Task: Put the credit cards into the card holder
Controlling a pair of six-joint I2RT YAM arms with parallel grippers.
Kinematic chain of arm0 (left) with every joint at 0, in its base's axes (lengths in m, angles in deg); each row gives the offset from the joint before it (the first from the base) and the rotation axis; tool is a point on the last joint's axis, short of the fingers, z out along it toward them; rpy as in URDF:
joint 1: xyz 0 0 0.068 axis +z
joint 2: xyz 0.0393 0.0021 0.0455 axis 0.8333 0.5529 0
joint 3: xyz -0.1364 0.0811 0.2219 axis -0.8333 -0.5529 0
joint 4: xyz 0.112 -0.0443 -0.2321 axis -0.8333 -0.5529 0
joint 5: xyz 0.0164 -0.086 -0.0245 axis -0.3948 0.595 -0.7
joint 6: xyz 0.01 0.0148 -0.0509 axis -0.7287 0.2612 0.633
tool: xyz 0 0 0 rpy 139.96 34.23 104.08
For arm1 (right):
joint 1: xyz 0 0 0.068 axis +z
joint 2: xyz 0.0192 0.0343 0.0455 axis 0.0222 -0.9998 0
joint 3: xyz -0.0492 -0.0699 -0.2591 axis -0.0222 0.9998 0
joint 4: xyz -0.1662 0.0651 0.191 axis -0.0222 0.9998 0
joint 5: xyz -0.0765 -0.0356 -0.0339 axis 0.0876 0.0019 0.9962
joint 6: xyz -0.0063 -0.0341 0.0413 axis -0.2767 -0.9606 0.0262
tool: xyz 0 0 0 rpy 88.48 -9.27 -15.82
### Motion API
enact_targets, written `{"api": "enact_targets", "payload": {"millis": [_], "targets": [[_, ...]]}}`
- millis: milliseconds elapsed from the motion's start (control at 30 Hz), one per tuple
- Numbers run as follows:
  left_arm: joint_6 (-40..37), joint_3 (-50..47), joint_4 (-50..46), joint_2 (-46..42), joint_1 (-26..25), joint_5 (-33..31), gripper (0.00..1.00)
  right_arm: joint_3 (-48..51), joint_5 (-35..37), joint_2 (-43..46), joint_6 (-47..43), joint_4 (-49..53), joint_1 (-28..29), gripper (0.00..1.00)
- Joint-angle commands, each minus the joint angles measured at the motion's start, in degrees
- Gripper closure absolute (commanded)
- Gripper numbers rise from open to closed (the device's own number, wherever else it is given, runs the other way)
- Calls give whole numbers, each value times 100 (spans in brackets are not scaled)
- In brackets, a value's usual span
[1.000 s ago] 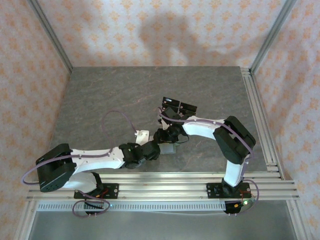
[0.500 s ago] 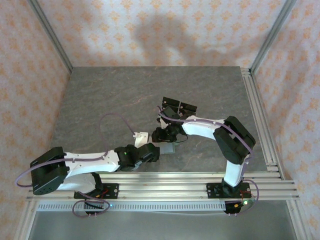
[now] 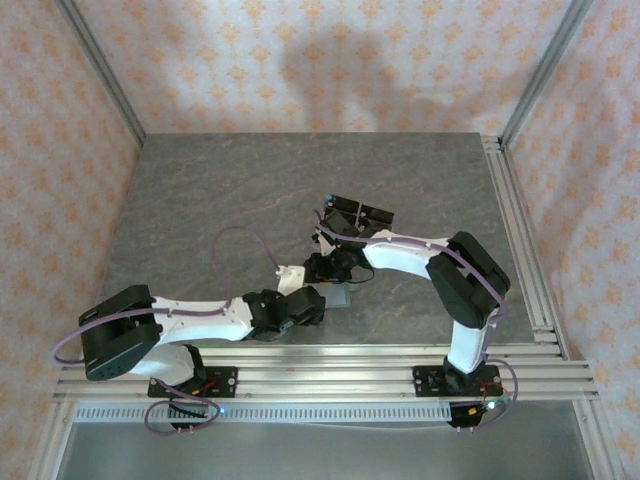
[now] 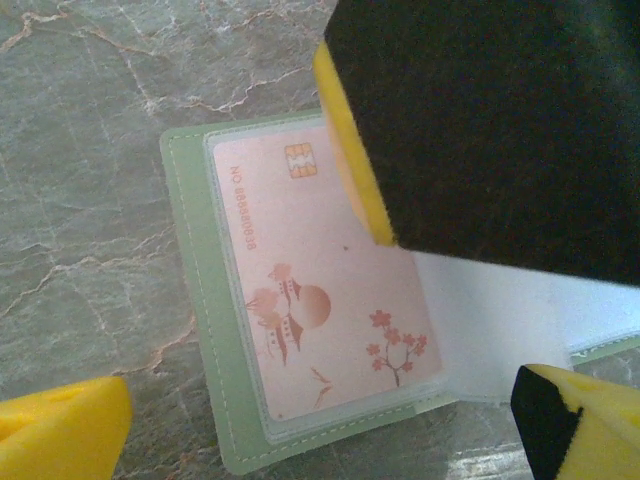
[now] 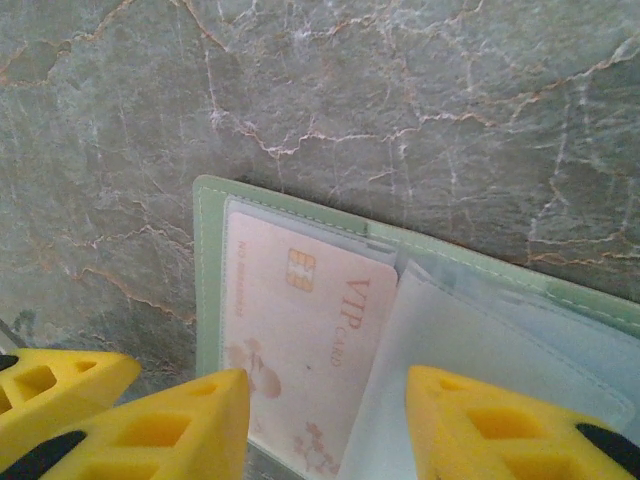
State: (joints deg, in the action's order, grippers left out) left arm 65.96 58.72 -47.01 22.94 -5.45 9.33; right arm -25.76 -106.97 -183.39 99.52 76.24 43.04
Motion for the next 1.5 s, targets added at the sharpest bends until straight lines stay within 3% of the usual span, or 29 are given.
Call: {"api": "enact_targets", "payload": {"millis": [0,500,800,1467], "targets": [[-90,173,63,135,-51,-278,1,-104,-26,-39,32,-68,33,55],[15,125,72,494,-59,-312,1,-184,74,105,-4,75,33,55],[33,125,51,468,-56,-338,1,179,919,942,421,93,-98,53],[39,120,18,432,-52,-373,1,1033,799,853,690,-440,-114,53]]}}
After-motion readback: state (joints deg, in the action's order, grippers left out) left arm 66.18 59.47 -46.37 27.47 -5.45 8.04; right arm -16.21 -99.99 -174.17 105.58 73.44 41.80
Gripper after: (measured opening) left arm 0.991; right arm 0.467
